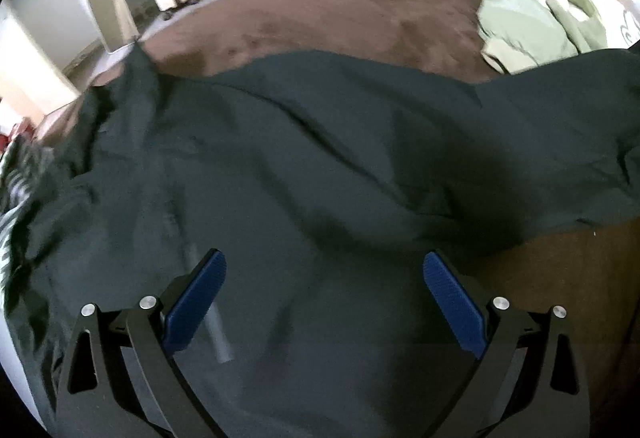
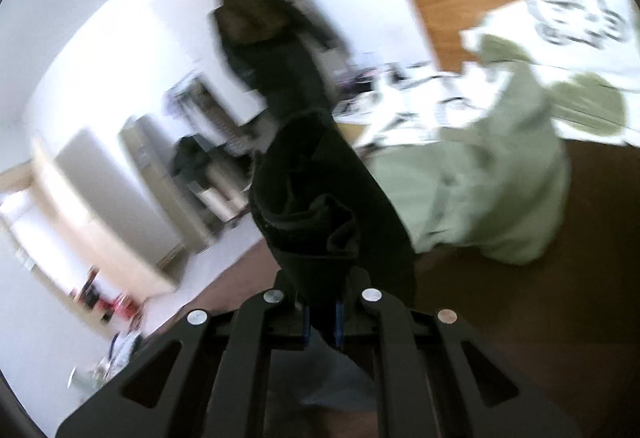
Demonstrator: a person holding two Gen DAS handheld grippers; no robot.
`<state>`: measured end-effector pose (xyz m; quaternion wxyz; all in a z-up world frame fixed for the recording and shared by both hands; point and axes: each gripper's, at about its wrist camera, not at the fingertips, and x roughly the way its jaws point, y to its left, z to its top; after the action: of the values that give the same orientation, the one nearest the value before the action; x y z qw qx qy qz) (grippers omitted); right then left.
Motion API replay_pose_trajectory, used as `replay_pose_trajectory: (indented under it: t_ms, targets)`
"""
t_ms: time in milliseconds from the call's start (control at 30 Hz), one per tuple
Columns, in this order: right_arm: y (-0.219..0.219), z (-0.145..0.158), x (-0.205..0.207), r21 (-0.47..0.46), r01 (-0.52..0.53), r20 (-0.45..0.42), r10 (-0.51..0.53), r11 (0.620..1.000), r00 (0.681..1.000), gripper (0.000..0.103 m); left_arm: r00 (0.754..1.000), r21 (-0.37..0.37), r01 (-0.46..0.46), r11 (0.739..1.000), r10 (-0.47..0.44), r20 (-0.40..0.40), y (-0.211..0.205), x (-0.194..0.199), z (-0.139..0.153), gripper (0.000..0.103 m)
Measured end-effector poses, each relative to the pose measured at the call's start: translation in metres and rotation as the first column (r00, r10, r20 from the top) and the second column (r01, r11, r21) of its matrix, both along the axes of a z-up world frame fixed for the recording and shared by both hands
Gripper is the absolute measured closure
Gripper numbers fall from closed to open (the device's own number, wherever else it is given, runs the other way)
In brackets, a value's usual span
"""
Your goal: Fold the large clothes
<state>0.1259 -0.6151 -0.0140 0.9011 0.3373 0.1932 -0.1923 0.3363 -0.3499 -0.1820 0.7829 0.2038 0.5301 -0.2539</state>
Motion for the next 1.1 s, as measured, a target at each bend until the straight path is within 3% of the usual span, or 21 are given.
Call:
replay_pose_trajectory:
  t_ms: [200,333,500,700,867,1000,1100]
  targets:
    - [0.092,0.040,0.066,-0.094,-0.226,0.012,0.228,0.970,0.974,0.094,0.991,-0.027,-0.114,0.993,0.116,0.067,0.077,0.016,0.027,0.006]
    - [0.162,0.058,0.114,-0.135,-0.369,0.018,0.375,0.920,0.927,0.094,0.963,-0.056,-0.240,0.969,0.245,0.116,0.152,0.013,0.038,0.006]
    - [0.242,0.058,0.162,-0.146,-0.486,0.001,0.492,0.861,0.871,0.094,0.921,-0.022,-0.369,0.929,0.368,0.129,0.233,-0.002,0.032,0.006]
    - [0.329,0.017,0.217,-0.093,-0.598,-0.059,0.595,0.796,0.801,0.094,0.865,0.019,-0.493,0.870,0.488,0.121,0.316,-0.022,0.012,0.006]
    - [0.391,-0.025,0.247,-0.053,-0.683,-0.126,0.673,0.729,0.729,0.094,0.821,0.035,-0.567,0.823,0.560,0.111,0.362,-0.032,-0.002,0.006]
    - [0.436,-0.070,0.261,-0.008,-0.754,-0.187,0.739,0.657,0.647,0.094,0.798,0.035,-0.599,0.800,0.592,0.112,0.383,-0.038,-0.012,0.006]
    - [0.461,-0.121,0.268,0.044,-0.790,-0.229,0.776,0.611,0.588,0.093,0.780,0.037,-0.622,0.782,0.614,0.120,0.397,-0.043,-0.022,0.006]
